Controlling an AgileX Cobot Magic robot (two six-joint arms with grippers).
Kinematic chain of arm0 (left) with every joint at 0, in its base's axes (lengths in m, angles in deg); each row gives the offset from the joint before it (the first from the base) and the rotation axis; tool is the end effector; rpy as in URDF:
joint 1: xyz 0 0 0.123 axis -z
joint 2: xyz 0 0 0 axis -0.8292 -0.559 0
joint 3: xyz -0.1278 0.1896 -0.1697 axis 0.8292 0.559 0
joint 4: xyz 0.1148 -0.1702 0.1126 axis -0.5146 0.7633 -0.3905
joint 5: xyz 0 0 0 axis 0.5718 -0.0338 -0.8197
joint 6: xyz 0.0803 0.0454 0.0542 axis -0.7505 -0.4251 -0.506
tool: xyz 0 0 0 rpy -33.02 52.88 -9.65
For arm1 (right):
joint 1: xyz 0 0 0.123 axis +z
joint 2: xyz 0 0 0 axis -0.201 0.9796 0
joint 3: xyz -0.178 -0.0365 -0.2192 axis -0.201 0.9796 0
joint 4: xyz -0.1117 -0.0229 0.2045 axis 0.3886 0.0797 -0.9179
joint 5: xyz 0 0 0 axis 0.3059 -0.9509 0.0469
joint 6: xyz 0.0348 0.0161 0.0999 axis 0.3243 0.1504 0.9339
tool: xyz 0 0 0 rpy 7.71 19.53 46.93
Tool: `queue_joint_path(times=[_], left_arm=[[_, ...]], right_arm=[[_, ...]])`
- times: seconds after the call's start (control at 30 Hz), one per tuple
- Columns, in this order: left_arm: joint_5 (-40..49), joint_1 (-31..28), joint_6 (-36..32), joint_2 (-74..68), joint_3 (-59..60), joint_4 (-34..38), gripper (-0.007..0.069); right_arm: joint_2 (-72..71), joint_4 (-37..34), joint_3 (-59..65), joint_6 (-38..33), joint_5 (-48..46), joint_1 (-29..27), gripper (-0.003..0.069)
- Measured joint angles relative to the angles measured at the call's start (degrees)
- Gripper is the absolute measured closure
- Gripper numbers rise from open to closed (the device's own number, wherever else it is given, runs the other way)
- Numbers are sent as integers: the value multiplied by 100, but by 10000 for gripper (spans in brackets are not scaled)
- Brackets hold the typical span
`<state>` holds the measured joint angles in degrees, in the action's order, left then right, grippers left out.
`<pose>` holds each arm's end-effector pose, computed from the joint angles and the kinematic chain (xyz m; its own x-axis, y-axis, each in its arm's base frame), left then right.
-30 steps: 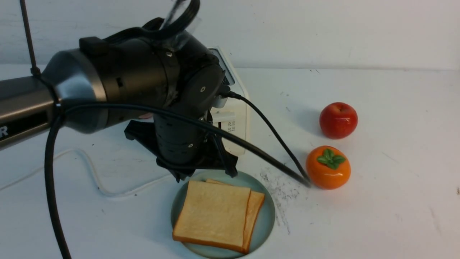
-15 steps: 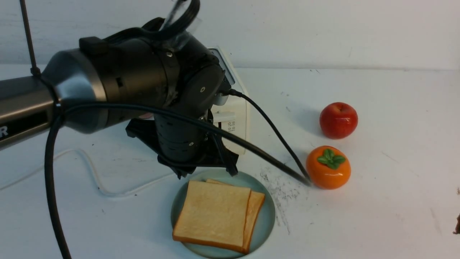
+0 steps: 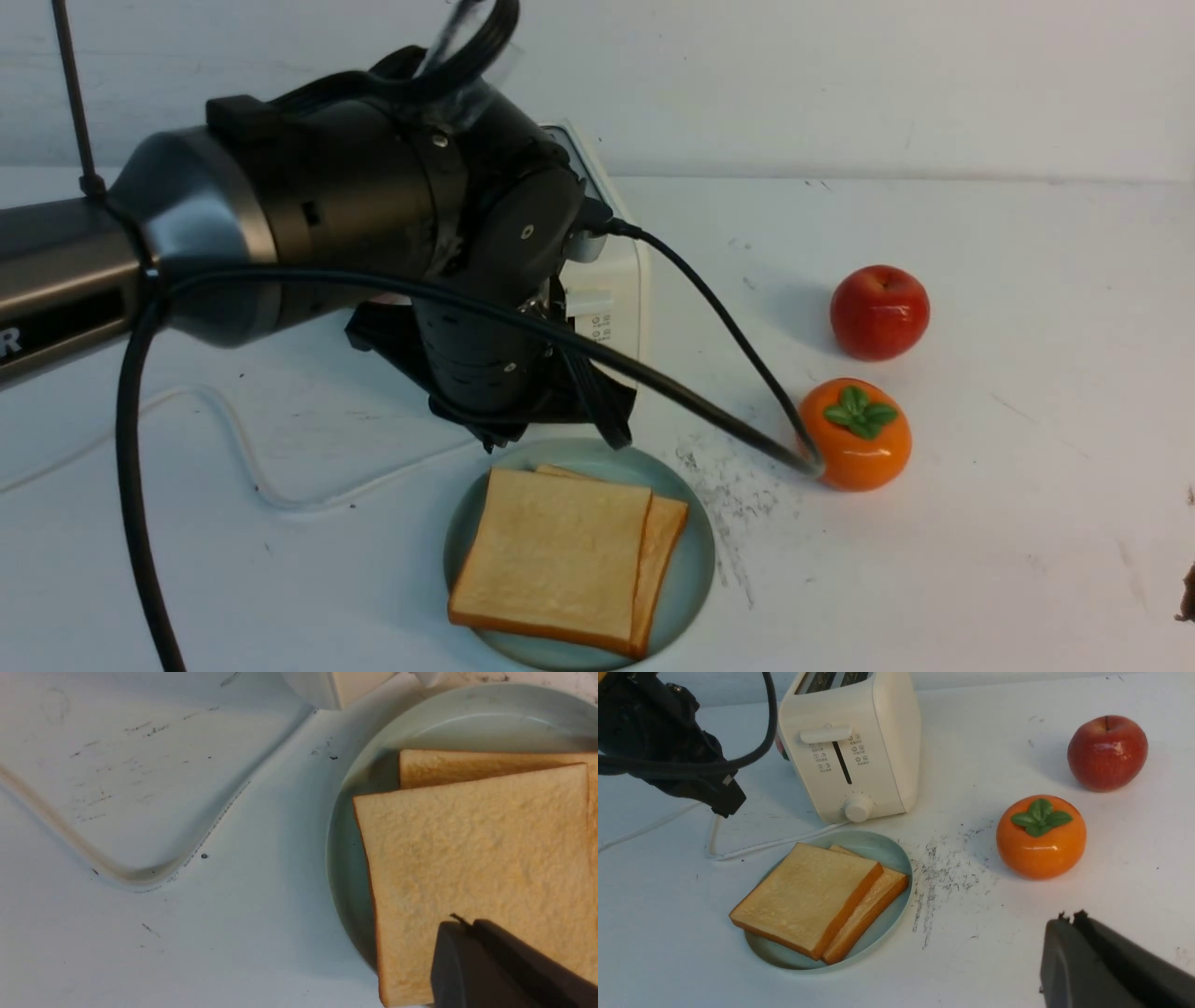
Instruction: Take toasted bread from bread machine on white table place on plate.
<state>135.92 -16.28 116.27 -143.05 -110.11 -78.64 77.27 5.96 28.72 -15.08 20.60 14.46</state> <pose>0.2852 -0.2041 0.2812 -0.8824 0.2445 -0.4020 0.2355 0.9692 0.0727 0.0689 0.0344 0.2756 -0.3476 0.0982 -0.9325 -0.3714 0.8987 0.2331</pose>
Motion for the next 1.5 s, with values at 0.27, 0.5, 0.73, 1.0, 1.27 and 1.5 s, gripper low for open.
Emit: queue_joint_path(times=[0.27,0.5,0.73,1.0,1.27,1.5], left_arm=[[-48,0,0,0,0,5,638],[-219,0,0,0,0,19,636],[-315,0,0,-2,0,-19,630],[-325,0,0,-6,0,-163,629],[-318,0,0,302,0,-288,628],[-130,0,0,1013,0,-435,627]], right_arm=[[-297,83,12,0,-35,-104,656],[-874,790,481,0,-29,-1129,653],[-1472,896,1487,0,-46,-1810,646],[-1907,922,2229,0,124,-1857,641],[-1969,922,2236,0,155,-1946,632],[-1969,922,2236,0,155,-1949,621]])
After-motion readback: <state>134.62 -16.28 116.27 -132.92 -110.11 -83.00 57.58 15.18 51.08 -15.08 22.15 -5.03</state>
